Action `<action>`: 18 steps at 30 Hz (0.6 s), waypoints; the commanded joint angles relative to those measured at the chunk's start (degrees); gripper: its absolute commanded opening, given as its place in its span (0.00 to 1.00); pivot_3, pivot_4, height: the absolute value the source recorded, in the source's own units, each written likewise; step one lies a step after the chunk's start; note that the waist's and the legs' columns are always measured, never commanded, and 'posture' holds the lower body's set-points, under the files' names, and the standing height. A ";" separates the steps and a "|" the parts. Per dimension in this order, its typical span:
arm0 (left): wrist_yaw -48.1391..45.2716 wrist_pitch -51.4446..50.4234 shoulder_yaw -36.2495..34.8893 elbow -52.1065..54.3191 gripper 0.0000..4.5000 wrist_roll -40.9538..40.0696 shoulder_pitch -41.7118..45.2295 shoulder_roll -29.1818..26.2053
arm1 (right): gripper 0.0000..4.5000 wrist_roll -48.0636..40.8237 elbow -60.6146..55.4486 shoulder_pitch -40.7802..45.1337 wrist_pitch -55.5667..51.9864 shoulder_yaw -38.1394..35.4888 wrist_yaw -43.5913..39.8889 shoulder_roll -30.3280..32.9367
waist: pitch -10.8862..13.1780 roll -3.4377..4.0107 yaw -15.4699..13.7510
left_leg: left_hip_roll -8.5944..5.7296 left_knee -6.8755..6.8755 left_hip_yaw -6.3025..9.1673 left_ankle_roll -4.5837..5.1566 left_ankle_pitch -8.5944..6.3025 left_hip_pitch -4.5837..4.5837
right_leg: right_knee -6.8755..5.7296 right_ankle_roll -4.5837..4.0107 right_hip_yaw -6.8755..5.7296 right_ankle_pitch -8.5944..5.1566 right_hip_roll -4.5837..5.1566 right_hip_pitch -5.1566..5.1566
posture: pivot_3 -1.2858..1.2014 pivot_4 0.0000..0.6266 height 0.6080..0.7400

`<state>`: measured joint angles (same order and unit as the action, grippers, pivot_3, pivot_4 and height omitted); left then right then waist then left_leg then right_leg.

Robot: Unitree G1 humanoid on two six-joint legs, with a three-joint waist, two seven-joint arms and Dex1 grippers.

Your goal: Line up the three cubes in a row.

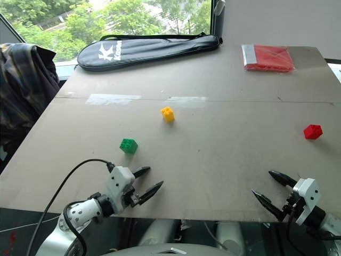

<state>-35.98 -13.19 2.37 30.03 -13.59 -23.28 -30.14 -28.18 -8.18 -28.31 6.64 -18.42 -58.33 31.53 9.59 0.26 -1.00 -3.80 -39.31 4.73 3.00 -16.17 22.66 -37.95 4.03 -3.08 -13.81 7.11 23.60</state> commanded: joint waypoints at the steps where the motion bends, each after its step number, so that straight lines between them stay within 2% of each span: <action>1: -0.85 0.91 0.07 1.17 0.80 -1.34 -1.18 0.32 | 1.00 -0.31 -1.16 -1.12 1.54 -0.82 -0.60 -0.18 | 0.00 0.00 -0.01 | 0.00 0.00 0.00 0.00 0.00 0.00 | 0.00 0.00 0.00 0.00 0.00 0.00 | 0.52 0.24 0.65; 2: -1.30 1.45 -0.19 1.00 0.92 -2.14 -1.62 0.62 | 1.00 -0.25 -0.86 -1.52 1.85 -1.01 -0.84 -0.15 | 0.00 0.00 0.00 | 0.00 0.00 0.00 0.00 0.00 0.00 | 0.00 0.00 0.00 0.00 0.00 0.00 | 0.52 0.24 0.65; 3: -1.52 2.16 -0.41 0.96 0.98 -2.29 -1.98 0.82 | 1.00 -0.26 -0.67 -1.84 2.04 -1.17 -1.00 -0.10 | 0.00 0.00 -0.01 | 0.00 0.00 0.00 0.00 0.00 0.01 | 0.01 0.00 0.00 0.00 0.01 0.00 | 0.52 0.24 0.65; 4: -1.23 2.87 -0.47 0.83 0.99 -1.57 -2.20 0.85 | 1.00 -0.28 -0.49 -2.07 2.23 -1.27 -1.13 -0.03 | 0.00 0.00 0.00 | 0.00 0.00 0.00 0.00 0.00 0.01 | 0.03 0.00 0.00 0.00 0.01 0.00 | 0.52 0.24 0.65; 18: -1.70 6.70 -0.10 0.12 0.99 0.74 -3.86 0.60 | 1.00 -0.36 1.79 -2.69 3.97 -2.36 -2.22 0.42 | 0.03 -0.05 -0.01 | 0.00 0.00 -0.01 -0.01 -0.01 0.03 | 0.04 -0.01 0.00 0.00 0.02 0.00 | 0.52 0.24 0.65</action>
<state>-37.42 -7.96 2.36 29.73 -12.99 -26.83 -29.39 -28.09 -6.21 -30.61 9.63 -19.18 -60.13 31.56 9.62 0.22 -1.01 -3.79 -39.31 4.73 3.00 -16.18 22.69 -37.91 4.02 -3.07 -13.81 7.13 23.60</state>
